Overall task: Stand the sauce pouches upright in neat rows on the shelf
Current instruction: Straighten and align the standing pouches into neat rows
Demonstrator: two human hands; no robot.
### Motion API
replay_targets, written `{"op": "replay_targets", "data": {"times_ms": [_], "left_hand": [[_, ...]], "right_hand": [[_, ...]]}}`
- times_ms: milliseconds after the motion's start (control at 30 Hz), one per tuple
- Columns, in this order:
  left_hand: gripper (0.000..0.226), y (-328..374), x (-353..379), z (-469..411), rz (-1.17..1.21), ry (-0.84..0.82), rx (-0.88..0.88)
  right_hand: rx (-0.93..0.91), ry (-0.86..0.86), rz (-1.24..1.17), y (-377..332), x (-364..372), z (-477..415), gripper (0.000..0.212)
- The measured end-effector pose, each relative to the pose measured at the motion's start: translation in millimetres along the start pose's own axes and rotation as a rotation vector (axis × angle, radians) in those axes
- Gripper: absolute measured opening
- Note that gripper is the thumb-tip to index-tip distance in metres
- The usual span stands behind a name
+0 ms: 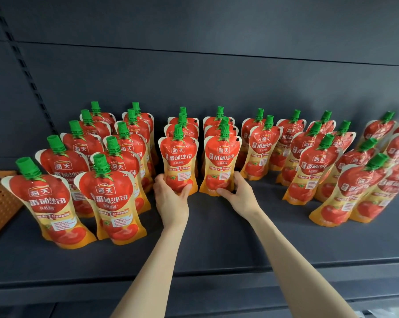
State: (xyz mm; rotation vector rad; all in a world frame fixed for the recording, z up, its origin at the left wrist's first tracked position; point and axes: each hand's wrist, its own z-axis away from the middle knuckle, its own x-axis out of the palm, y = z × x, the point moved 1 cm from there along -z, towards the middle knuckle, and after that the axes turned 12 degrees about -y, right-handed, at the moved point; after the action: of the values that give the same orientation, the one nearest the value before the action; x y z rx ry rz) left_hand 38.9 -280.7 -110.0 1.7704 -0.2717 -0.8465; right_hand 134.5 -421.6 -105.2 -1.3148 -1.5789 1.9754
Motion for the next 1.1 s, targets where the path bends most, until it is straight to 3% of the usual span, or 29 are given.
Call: {"op": "replay_targets", "data": {"times_ms": [500, 700, 867, 1100], "left_hand": [[0.077, 3.9, -2.5, 10.0, 0.014, -0.025, -0.041], [0.048, 9.9, -5.5, 47.3, -0.016, -0.071, 0.109], [0.015, 46.6, 15.2, 77.1, 0.023, -0.246, 0.361], [0.009, 95.9, 95.7, 129.6, 0.156, -0.467, 0.475]], "right_hand": [[0.025, 0.062, -0.055, -7.8, 0.7, 10.2, 0.052], [-0.026, 0.220, 0.133, -1.8, -5.1, 44.2, 0.047], [-0.086, 0.395, 0.134, -4.7, -43.3, 92.3, 0.029], [-0.104, 0.557, 0.034, 22.7, -123.5, 162.8, 0.012]]}}
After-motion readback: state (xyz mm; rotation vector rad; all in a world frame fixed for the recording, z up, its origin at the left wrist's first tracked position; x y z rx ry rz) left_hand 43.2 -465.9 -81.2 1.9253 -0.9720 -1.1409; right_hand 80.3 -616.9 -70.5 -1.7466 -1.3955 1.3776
